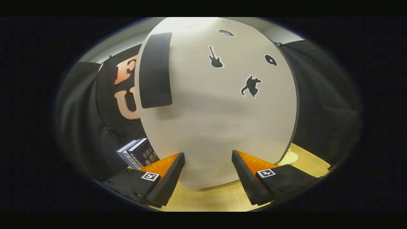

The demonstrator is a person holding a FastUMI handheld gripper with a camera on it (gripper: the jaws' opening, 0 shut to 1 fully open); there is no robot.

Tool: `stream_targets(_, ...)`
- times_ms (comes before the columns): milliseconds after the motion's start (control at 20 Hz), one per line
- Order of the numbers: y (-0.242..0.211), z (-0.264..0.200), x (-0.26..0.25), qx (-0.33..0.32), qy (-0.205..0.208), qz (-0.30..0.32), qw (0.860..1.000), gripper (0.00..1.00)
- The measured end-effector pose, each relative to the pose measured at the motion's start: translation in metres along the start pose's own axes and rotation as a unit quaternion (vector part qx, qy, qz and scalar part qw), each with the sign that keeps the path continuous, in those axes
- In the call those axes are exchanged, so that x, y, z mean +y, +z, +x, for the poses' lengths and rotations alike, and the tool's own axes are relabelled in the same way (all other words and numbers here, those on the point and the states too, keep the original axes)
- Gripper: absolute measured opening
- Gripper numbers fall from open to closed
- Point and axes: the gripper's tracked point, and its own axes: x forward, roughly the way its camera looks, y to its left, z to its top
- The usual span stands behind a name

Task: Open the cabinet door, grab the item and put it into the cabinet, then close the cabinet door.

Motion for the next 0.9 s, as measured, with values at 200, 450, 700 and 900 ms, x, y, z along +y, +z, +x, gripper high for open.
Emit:
stream_targets(200,0.005,-0.005,-0.004,0.000,-0.029,0.012,1.000,0.97)
stream_targets(450,0.018,-0.051,-0.017,-0.001,-0.071,0.014,0.997,0.98)
stream_targets(700,0.057,-0.103,-0.030,-0.019,-0.092,0.004,0.996,0.98)
stream_targets(900,0.089,-0.138,-0.043,-0.051,-0.107,-0.018,0.993,0.98)
